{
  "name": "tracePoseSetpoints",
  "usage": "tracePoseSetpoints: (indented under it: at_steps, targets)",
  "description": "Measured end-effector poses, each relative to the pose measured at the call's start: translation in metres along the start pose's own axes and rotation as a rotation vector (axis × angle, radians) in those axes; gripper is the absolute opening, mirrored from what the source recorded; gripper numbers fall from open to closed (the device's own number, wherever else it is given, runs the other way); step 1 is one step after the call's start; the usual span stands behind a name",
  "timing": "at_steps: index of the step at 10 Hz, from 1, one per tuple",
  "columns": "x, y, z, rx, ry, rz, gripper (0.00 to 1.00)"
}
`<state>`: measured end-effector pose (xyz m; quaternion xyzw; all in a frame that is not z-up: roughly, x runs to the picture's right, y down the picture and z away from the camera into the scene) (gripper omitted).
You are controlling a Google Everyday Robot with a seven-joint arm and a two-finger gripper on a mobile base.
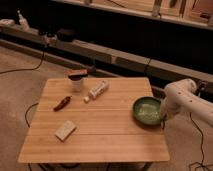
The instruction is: Drag the ceramic bowl in a circle
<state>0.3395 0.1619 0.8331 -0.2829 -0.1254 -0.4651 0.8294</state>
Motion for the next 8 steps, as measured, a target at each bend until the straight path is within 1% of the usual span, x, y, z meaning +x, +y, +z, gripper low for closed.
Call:
tracePoseSetpoints:
  at_steps: [1, 2, 3, 4, 5, 6, 7, 8]
  targets:
    - [-0.010, -0.030, -0.002, 0.023, -0.005, -0.056, 0.00]
    - [-0.030, -0.056, -0.001, 0.042, -0.021, -0.130, 0.00]
    - [-0.057, -0.079, -0.002, 0.062, -0.048, -0.215, 0.00]
    - [-0.081, -0.097, -0.003, 0.079, -0.072, -0.289, 0.00]
    - [-0.100, -0.107, -0.002, 0.084, -0.092, -0.355, 0.00]
    - [-0.120, -0.108, 0.001, 0.069, -0.124, -0.426, 0.00]
    - [-0.124, -0.108, 0.002, 0.066, -0.131, -0.438, 0.00]
    - [-0.124, -0.108, 0.002, 0.066, -0.130, -0.438, 0.00]
